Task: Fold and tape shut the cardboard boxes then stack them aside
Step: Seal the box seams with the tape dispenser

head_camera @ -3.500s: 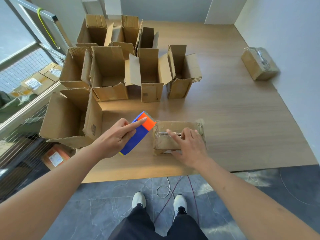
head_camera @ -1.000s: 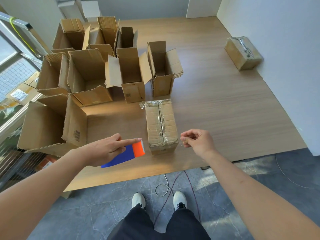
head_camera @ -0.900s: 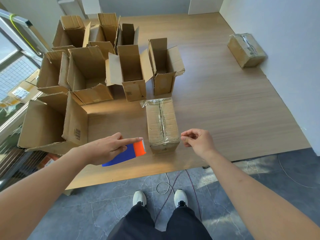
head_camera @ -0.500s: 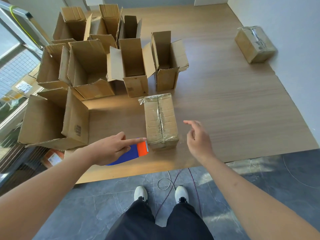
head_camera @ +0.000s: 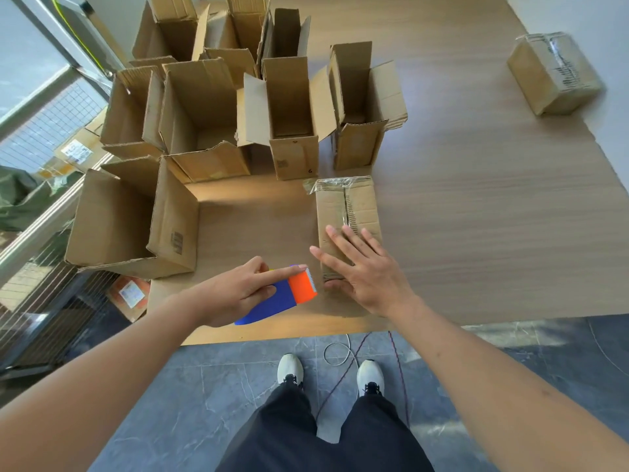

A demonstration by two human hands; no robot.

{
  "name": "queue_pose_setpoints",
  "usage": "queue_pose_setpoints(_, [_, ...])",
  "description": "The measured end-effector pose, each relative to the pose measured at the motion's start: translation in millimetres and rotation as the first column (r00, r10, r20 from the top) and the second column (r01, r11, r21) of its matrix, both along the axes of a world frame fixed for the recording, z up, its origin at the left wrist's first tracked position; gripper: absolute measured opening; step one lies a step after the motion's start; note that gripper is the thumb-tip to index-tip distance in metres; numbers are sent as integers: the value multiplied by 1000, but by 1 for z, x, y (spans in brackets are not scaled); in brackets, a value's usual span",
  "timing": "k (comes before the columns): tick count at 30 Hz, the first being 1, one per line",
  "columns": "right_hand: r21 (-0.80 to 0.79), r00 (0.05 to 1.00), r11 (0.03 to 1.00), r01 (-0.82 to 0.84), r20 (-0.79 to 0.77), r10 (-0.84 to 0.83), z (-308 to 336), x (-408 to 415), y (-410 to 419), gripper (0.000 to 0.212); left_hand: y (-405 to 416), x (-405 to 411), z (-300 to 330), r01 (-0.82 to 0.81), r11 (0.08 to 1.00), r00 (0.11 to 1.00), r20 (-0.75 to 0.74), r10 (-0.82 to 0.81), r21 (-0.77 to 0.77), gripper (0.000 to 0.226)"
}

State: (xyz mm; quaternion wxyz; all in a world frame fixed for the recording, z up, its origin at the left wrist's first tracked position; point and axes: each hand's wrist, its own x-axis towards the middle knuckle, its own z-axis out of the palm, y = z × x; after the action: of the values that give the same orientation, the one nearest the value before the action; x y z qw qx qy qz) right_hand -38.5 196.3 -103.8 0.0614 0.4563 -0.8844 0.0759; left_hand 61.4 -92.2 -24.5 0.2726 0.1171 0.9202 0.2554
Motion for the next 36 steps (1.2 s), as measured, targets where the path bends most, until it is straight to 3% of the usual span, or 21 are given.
queue_pose_setpoints(4, [-1, 1000, 1000, -9, -13, 9, -5, 0, -1, 61, -7, 3, -2, 0, 1000, 1000, -8, 0, 4, 59])
queue_pose_setpoints(18, [86, 988, 996, -31, 156, 17, 8, -2, 0, 61, -8, 1, 20, 100, 994, 994, -33, -101, -33, 55])
queue_pose_setpoints(36, [159, 979, 987, -32, 203, -1, 15, 0, -3, 63, -9, 8, 30, 149, 980, 983, -85, -161, -129, 56])
